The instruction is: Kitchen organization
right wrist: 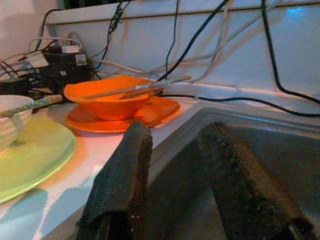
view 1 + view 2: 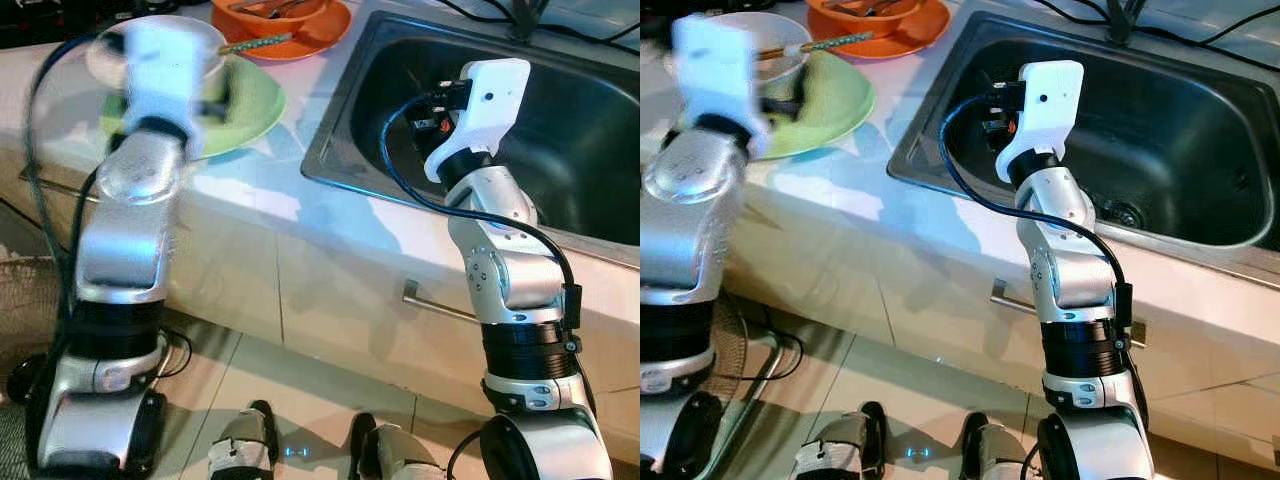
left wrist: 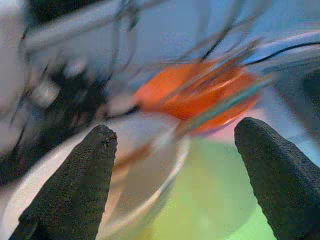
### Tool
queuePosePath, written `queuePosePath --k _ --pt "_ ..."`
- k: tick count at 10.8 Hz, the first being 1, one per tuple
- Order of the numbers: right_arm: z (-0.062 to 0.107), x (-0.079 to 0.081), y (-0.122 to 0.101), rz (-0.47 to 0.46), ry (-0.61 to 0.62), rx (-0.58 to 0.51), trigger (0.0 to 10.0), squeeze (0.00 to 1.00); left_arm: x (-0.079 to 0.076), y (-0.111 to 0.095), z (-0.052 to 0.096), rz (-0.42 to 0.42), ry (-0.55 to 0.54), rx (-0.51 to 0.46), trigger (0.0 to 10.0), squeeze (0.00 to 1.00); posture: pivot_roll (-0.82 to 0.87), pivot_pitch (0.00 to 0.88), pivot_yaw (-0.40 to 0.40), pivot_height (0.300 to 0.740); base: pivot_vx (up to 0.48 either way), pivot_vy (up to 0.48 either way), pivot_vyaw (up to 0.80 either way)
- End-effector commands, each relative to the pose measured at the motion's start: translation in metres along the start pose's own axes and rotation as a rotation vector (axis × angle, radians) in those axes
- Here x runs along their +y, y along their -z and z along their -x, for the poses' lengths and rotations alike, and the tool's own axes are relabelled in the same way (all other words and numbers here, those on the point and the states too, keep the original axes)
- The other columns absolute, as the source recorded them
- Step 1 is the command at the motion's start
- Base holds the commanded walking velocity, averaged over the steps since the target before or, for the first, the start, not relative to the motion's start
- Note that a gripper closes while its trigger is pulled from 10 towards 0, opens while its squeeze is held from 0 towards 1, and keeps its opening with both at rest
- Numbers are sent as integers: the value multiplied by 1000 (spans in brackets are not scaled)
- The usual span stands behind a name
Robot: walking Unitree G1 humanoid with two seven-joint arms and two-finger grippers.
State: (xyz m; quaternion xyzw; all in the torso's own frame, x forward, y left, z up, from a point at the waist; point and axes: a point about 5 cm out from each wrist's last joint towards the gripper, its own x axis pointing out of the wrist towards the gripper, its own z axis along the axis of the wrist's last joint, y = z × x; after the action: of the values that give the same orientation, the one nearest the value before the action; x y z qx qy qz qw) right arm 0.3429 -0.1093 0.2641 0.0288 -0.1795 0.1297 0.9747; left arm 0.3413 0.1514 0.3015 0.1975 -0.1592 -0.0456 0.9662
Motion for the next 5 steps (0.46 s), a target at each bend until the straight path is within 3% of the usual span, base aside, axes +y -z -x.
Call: queuePosePath --k 1,2,4,5 --pt "-1 0 0 -12 1 -7 10000 0 -19 -8 -9 -79 90 -47 10000 0 137 196 -31 740 0 0 0" --pt "-2 0 -1 -11 4 -10 10000 0 -30 -8 -20 -169 120 -61 10000 0 133 195 -30 740 0 0 0" --pt "-1 -3 -2 -7 20 -14 10000 0 -42 -2 -39 -443 137 -72 10000 0 121 191 -23 740 0 0 0" --pt "0 -4 -2 -5 23 -16 10000 0 -44 -1 -43 -477 140 -73 10000 0 119 192 -22 740 0 0 0"
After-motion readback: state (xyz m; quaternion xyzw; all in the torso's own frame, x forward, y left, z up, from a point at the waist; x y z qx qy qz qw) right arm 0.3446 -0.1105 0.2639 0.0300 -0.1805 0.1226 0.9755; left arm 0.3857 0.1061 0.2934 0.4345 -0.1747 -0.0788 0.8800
